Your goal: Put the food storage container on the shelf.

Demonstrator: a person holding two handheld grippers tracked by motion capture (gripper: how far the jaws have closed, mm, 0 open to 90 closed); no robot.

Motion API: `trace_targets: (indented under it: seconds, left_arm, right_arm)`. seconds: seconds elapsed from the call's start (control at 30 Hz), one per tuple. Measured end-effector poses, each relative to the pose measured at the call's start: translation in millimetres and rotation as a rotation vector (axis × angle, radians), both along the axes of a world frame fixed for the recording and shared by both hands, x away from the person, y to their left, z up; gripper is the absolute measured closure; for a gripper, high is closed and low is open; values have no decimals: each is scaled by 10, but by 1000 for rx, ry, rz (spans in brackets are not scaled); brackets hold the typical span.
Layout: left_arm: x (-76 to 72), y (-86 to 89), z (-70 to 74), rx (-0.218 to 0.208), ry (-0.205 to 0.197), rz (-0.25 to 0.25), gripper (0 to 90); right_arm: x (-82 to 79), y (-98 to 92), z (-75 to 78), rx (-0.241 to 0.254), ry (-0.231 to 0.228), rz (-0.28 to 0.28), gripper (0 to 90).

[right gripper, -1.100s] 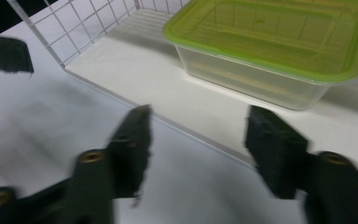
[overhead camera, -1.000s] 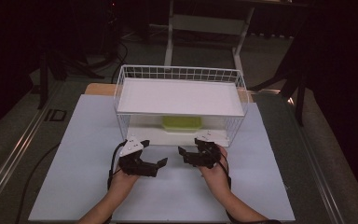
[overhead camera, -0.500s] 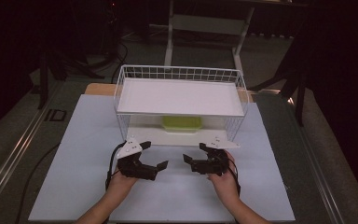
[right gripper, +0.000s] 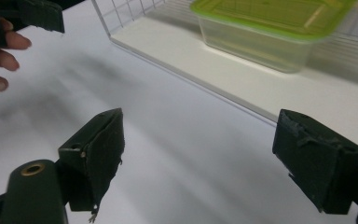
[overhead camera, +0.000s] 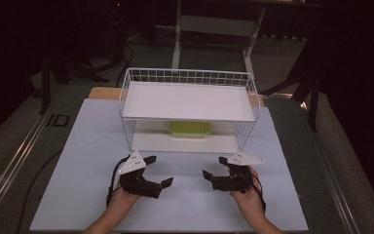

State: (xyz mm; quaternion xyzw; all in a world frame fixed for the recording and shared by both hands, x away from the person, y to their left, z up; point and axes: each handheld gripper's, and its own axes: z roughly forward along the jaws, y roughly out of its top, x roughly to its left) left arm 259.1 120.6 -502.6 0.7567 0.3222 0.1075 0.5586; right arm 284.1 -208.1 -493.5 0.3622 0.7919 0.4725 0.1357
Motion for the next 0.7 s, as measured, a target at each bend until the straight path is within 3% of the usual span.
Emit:
trace_targets:
  seconds: [0.33,0.57,0.7]
  left_arm:
    - [-20,13,-95,-27,14,0,18]
    - [-52,-12,-160,-5,15,-17,18]
    - [-52,-37,-160,-9,13,-24,18]
  right_arm:
    - [-42,-206,-109,14,24,-39,166]
    - [-29,-287,-141,1,10,-56,166]
    - [-9,-267,-211,-9,38,-46,166]
